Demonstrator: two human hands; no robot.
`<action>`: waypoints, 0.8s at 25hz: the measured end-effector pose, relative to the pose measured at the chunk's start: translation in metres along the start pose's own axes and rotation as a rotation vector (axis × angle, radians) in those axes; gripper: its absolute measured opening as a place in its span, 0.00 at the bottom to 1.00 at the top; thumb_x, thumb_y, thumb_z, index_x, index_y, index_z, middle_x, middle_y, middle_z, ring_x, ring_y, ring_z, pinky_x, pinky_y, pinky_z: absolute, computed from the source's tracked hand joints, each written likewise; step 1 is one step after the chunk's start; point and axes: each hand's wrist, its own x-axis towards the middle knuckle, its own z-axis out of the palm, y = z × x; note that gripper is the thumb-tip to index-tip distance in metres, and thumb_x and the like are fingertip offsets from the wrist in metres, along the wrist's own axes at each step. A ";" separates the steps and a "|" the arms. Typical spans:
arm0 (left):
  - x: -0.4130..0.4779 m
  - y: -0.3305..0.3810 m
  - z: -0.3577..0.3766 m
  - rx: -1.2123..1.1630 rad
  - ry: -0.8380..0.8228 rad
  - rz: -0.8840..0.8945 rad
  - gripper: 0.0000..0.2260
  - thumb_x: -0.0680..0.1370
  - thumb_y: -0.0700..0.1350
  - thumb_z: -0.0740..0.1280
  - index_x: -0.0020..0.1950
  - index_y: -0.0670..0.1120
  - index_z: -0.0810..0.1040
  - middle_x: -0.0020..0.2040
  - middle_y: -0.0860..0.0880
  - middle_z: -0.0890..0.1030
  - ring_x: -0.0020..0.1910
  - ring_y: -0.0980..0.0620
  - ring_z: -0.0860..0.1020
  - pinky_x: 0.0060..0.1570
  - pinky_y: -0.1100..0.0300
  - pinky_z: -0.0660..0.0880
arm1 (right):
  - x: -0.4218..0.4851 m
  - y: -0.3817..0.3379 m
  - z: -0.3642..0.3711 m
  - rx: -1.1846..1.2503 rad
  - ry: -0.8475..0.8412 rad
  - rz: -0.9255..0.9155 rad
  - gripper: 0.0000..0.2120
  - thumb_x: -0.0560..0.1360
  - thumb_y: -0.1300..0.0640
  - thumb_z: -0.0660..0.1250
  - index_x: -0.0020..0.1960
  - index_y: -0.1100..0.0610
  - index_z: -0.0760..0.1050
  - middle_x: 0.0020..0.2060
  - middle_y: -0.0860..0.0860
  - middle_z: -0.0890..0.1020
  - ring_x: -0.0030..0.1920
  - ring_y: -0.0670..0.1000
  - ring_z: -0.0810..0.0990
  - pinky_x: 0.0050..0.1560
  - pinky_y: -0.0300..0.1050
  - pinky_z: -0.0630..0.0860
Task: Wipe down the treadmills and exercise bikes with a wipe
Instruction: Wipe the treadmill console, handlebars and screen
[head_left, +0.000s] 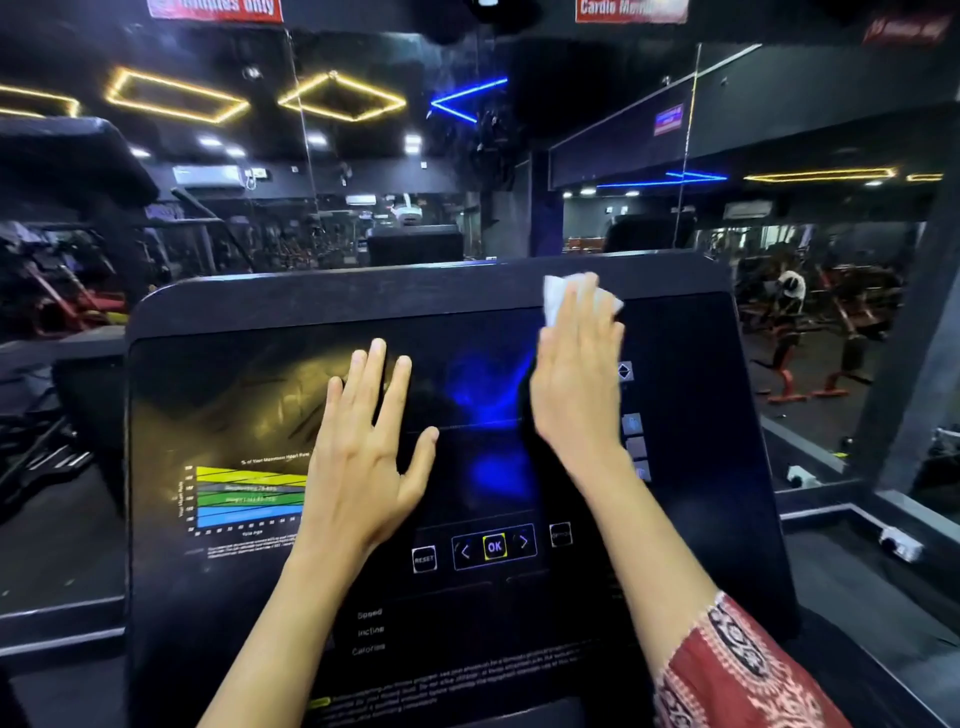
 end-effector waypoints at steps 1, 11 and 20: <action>0.000 0.000 0.000 -0.004 0.000 0.001 0.28 0.77 0.53 0.57 0.73 0.38 0.66 0.74 0.37 0.62 0.74 0.40 0.58 0.72 0.53 0.48 | -0.003 -0.016 0.005 0.043 -0.026 -0.117 0.26 0.78 0.59 0.47 0.75 0.65 0.56 0.74 0.61 0.61 0.72 0.62 0.59 0.70 0.59 0.57; -0.049 -0.018 -0.019 -0.032 -0.030 -0.010 0.27 0.78 0.51 0.58 0.74 0.39 0.65 0.75 0.39 0.60 0.75 0.44 0.55 0.75 0.56 0.46 | -0.066 -0.015 0.008 0.102 -0.050 -0.028 0.26 0.80 0.56 0.45 0.77 0.61 0.53 0.76 0.57 0.57 0.76 0.59 0.53 0.74 0.56 0.48; -0.114 -0.038 -0.042 -0.005 -0.080 -0.045 0.26 0.78 0.49 0.59 0.73 0.38 0.66 0.75 0.38 0.61 0.75 0.42 0.58 0.74 0.51 0.52 | -0.145 0.006 0.000 -0.067 -0.170 -0.396 0.25 0.79 0.58 0.52 0.76 0.59 0.57 0.75 0.55 0.61 0.75 0.55 0.58 0.72 0.59 0.54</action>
